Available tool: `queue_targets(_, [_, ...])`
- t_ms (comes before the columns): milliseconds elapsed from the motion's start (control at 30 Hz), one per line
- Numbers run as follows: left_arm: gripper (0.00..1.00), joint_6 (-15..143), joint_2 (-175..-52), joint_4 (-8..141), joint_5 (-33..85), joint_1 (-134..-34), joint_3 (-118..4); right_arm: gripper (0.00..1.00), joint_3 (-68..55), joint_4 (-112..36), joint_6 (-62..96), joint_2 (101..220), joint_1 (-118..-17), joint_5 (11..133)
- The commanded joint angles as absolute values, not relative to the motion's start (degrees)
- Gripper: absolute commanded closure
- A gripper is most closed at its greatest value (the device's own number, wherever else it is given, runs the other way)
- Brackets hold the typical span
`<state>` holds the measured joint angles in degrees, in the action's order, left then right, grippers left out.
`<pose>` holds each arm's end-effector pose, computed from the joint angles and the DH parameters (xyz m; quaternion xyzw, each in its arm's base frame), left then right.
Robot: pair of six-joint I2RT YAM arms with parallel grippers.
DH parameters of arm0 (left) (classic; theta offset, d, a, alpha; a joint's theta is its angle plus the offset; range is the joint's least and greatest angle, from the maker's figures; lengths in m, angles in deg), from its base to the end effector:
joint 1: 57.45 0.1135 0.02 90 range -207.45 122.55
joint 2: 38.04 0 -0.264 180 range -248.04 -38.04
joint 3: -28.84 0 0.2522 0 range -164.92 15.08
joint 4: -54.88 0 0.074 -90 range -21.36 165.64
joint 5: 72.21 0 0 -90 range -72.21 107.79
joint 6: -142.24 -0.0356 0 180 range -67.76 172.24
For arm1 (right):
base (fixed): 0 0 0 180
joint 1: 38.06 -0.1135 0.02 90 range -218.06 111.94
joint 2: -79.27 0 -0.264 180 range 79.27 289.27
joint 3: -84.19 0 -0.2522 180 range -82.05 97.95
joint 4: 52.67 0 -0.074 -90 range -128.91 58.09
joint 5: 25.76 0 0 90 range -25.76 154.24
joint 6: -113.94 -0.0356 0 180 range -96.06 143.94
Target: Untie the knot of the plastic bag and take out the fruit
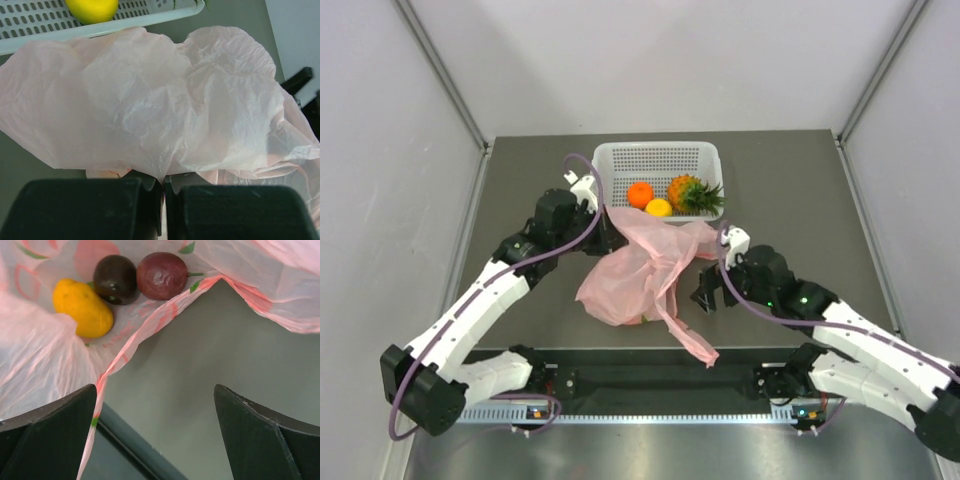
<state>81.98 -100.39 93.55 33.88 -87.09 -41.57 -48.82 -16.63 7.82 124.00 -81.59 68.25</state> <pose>0.2040 -0.1274 0.3276 0.0686 0.8602 -0.3486 0.3659 0.1255 0.1227 0.2483 -0.2249 0.8525 0.2610 0.3932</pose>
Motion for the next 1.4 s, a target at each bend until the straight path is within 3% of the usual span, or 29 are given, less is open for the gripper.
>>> queue_targets(0, [1.0,84.0,-100.6,93.0,36.2,-88.2,-45.3,0.0,-50.3,-29.9,5.4,130.4,-82.2,67.1])
queue_targets(433, [1.0,83.0,-98.4,97.0,33.6,-91.5,-46.0,0.0,-41.0,-47.2,4.9,154.3,-83.6,64.7])
queue_targets(867, [1.0,83.2,-98.0,95.0,21.5,-91.5,-24.2,0.0,-38.3,-58.1,0.9,166.0,-89.6,52.8])
queue_targets(1067, [1.0,86.4,-103.0,96.2,12.6,-91.5,-21.3,0.0,-35.7,-60.0,-0.1,169.6,-92.5,48.1])
queue_targets(1367, [1.0,86.1,-108.9,91.3,12.8,-91.5,-20.4,0.0,-31.3,-59.5,-0.1,175.2,-94.4,43.6])
